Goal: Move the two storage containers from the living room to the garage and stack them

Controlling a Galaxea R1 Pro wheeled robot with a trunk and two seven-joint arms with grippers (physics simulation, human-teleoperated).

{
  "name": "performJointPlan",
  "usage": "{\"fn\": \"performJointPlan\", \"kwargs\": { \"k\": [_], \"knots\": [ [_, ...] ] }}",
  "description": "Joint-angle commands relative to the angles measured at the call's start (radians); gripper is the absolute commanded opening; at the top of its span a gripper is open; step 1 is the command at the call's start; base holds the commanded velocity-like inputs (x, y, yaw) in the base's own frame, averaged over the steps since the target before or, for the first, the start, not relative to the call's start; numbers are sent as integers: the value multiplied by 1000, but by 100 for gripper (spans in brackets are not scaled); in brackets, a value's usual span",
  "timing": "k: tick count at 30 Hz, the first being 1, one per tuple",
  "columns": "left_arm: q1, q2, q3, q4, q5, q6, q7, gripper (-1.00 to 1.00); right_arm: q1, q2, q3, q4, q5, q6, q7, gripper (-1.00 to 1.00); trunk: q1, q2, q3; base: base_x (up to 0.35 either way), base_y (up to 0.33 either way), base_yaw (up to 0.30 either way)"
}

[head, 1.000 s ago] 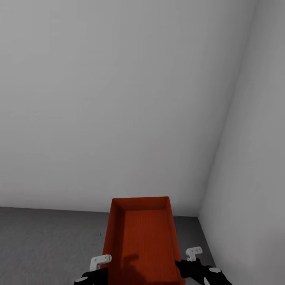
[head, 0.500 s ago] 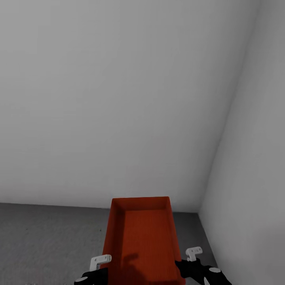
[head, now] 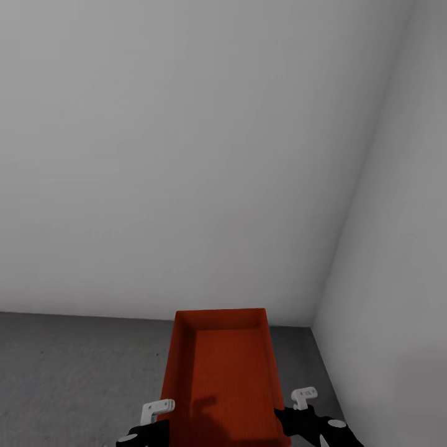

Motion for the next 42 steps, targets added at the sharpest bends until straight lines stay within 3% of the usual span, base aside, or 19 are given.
{"fn": "performJointPlan", "kwargs": {
  "k": [1, 42],
  "knots": [
    [0, -1, 1, -3, -36, -76, 22, -100, -1, 0, -6, 0, -41, 6, 42, -100, 4, -8, -6, 0, 0, 0],
    [0, -6, 1, -2, -37, -76, 22, -100, -1, -1, -8, 0, -42, 6, 42, -100, 161, -295, -201, 0, 0, 0]
  ]
}}
